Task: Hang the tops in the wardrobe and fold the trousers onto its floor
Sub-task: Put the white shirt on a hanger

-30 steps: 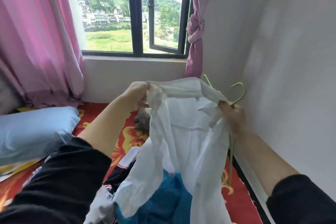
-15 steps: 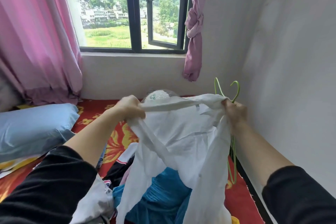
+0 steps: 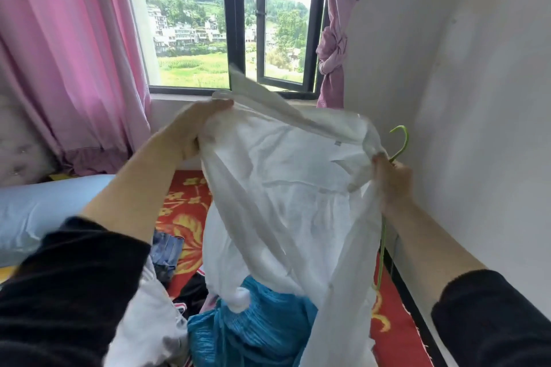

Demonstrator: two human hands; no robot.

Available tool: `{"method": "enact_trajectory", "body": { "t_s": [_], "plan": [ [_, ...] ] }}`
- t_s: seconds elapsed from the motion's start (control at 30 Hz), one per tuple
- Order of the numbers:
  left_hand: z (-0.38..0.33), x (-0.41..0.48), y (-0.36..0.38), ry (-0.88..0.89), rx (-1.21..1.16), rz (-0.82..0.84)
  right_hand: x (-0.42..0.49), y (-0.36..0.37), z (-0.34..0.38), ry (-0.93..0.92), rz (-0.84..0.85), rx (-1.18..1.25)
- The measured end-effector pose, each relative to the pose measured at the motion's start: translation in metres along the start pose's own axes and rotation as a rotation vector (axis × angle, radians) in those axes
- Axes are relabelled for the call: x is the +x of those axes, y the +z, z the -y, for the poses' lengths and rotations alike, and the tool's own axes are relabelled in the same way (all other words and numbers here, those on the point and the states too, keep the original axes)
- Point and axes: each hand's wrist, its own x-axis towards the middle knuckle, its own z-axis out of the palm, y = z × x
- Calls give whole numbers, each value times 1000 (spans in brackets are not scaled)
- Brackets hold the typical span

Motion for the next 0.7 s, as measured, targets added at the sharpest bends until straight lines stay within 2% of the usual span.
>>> {"method": "enact_trajectory", "body": {
  "t_s": [0.07,0.1,0.2,0.33,0.37,0.43,0.5,0.53,0.63,0.7],
  "plan": [
    [3,-1,-10,-6,404,-120,3,-3,-6,33,25,-98],
    [16,-4,-13,-27,486,-127,3,-5,-16,58,60,-204],
    [62,-19,-13,-181,334,-43,-7,-11,-52,157,216,-416],
    [94,-19,-8,-247,205,-90,-24,-18,-56,283,487,-475],
    [100,-20,-6,-261,210,-79,-26,-18,-55,257,504,-503],
    [110,-21,-3,-275,236,-74,-30,-14,-56,99,388,-581],
    [121,-22,-3,-267,264,-109,-32,-11,-57,-49,219,-545],
    [125,-22,-3,-257,281,-130,-32,-11,-57,-67,196,-472],
    [135,-22,-3,-254,346,-173,-34,-16,-59,70,335,-230],
    [140,-24,-3,-248,377,-186,-37,-22,-61,204,455,-158]
  ]
}}
